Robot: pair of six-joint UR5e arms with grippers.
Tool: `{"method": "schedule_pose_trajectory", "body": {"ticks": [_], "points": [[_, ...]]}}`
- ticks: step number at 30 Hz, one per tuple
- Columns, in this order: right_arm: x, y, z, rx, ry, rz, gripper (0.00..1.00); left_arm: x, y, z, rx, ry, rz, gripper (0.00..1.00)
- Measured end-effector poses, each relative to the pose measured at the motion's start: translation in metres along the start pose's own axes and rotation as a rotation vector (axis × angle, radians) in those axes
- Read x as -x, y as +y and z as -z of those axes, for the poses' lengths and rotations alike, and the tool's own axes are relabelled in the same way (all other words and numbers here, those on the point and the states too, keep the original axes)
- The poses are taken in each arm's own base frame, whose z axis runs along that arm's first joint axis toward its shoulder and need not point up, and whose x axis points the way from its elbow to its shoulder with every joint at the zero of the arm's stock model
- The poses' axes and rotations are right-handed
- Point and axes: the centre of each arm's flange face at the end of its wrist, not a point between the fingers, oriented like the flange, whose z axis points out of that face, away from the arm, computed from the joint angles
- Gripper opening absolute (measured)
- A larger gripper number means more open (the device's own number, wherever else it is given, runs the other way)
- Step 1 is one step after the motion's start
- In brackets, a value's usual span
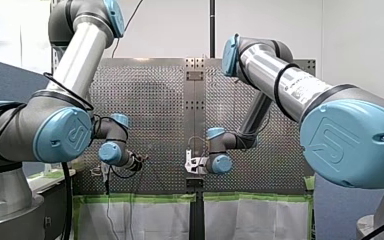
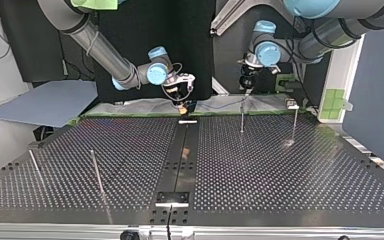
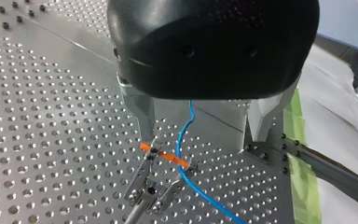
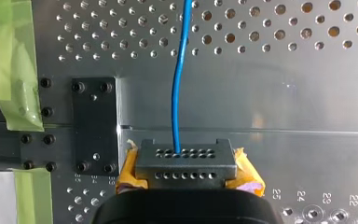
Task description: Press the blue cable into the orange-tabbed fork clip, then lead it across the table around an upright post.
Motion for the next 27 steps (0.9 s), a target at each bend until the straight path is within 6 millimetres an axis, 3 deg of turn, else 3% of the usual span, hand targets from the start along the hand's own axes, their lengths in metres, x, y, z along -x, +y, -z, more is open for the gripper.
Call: {"method": "schedule_pose_trajectory", "body": {"ticks": [11, 27], "points": [[0.000, 0.002, 0.000, 0.003, 0.000, -0.001, 0.00, -0.006, -0.007, 0.005, -0.008, 0.034, -0.086, 1.00], [0.000, 0.002, 0.000, 0.004, 0.000, -0.001, 0.00, -0.013, -0.031, 0.010, 0.009, -0.007, -0.189, 1.00]]}}
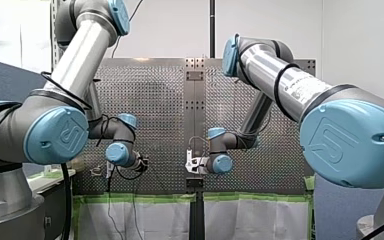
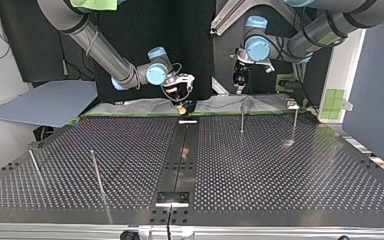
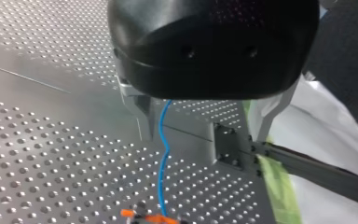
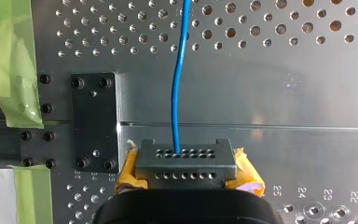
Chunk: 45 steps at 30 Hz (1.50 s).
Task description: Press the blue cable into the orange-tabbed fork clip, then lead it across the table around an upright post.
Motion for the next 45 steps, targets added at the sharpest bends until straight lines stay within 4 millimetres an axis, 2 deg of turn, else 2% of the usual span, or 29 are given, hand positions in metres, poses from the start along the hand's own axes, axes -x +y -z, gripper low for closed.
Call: {"method": "schedule_pose_trajectory", "body": {"ticks": [6, 14, 35, 45], "points": [[0.000, 0.000, 0.000, 0.000, 0.001, 0.000, 0.00, 0.005, -0.011, -0.003, 0.010, -0.049, 0.038, 1.00], [0.000, 0.000, 0.000, 0.000, 0.000, 0.000, 0.00, 0.015, -0.028, -0.017, 0.027, -0.083, 0.094, 1.00], [0.000, 0.000, 0.000, -0.001, -0.003, 0.000, 0.00, -0.011, -0.039, -0.073, 0.131, -0.064, 0.068, 1.00], [0.000, 0.000, 0.000, -0.001, -0.003, 0.000, 0.00, 0.010, -0.048, -0.096, 0.140, -0.110, 0.050, 1.00]]}}
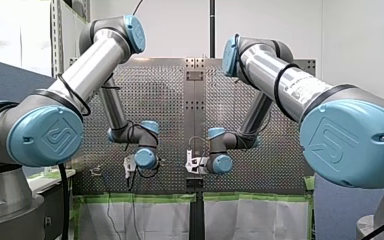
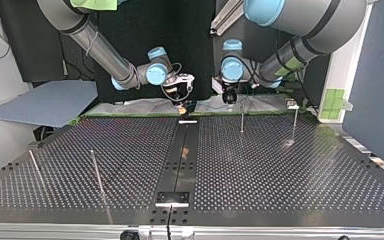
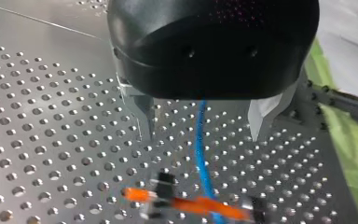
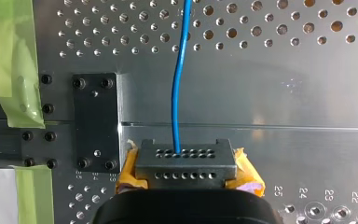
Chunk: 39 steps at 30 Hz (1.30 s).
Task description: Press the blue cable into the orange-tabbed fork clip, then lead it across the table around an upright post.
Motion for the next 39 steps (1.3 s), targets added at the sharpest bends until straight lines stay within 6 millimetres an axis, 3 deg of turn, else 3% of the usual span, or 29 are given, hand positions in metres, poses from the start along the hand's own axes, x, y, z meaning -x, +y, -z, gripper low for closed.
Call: {"method": "schedule_pose_trajectory", "body": {"ticks": [16, 17, 18, 20, 21, 22, 23, 24, 25, 39], "points": [[0.000, 0.000, 0.000, 0.000, 0.000, 0.000, 0.00, 0.003, -0.004, 0.000, 0.046, 0.015, -0.125, 1.00], [0.000, 0.000, 0.000, 0.000, 0.000, 0.000, 0.00, 0.003, -0.005, 0.000, 0.046, 0.015, -0.134, 0.80], [0.000, 0.000, 0.000, 0.000, 0.000, 0.000, 0.00, 0.004, -0.005, 0.000, 0.046, 0.014, -0.143, 0.80], [0.000, 0.000, 0.000, 0.000, 0.000, 0.000, 0.00, 0.005, -0.008, 0.000, 0.043, 0.010, -0.162, 0.51], [0.000, 0.000, 0.000, 0.000, 0.000, 0.000, 0.00, 0.005, -0.009, 0.000, 0.042, 0.009, -0.168, 0.51], [0.000, 0.000, 0.000, 0.000, 0.000, 0.000, 0.00, 0.006, -0.010, -0.001, 0.041, 0.006, -0.173, 0.36], [0.000, 0.000, 0.000, 0.000, 0.000, 0.000, 0.00, 0.007, -0.011, -0.001, 0.040, 0.005, -0.176, 0.10], [0.000, 0.000, 0.000, 0.000, -0.001, 0.000, 0.00, 0.007, -0.012, -0.002, 0.039, 0.004, -0.178, 0.10], [0.000, 0.000, 0.000, 0.000, -0.001, 0.000, 0.00, 0.008, -0.013, -0.002, 0.037, 0.002, -0.180, 0.00], [0.000, 0.003, 0.000, 0.004, -0.002, -0.001, 0.00, 0.013, -0.024, -0.005, 0.015, 0.020, -0.194, 0.00]]}}
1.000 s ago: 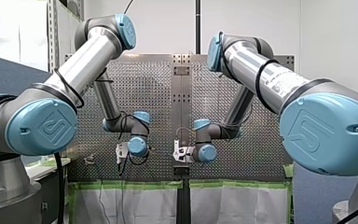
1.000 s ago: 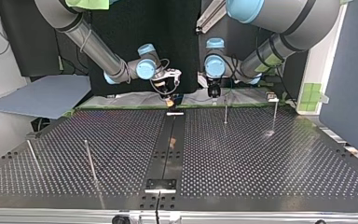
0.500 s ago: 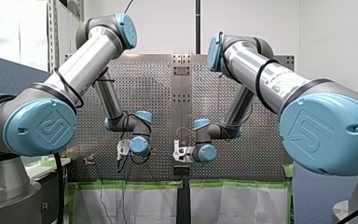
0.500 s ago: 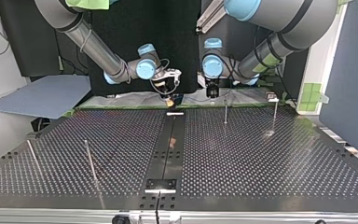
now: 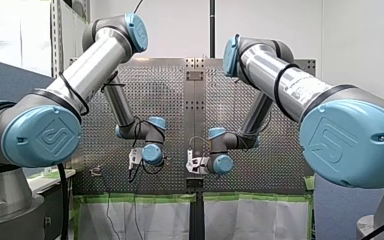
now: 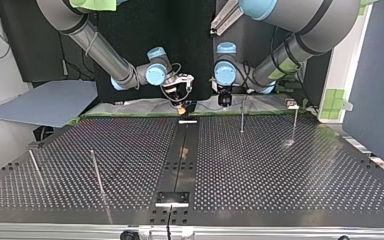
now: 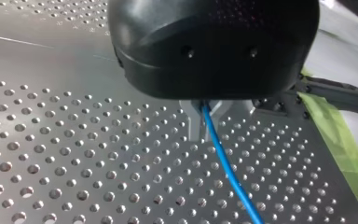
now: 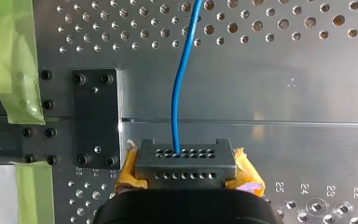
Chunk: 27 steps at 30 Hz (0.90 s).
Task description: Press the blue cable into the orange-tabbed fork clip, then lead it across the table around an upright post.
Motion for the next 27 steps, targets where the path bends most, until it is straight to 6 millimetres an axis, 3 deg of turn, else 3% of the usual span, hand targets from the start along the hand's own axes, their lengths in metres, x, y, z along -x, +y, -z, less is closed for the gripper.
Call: {"method": "schedule_pose_trajectory", "body": {"ticks": [12, 18, 27], "points": [[-0.005, 0.004, 0.003, 0.017, -0.024, 0.024, 0.00, 0.006, -0.003, -0.002, -0.004, 0.019, -0.017, 0.00], [-0.034, 0.007, 0.006, 0.038, -0.011, 0.030, 0.00, 0.020, -0.006, 0.002, -0.008, 0.035, -0.033, 0.00], [-0.092, 0.001, 0.013, 0.040, 0.046, 0.037, 0.00, 0.060, -0.012, 0.018, -0.015, 0.007, -0.020, 0.00]]}}
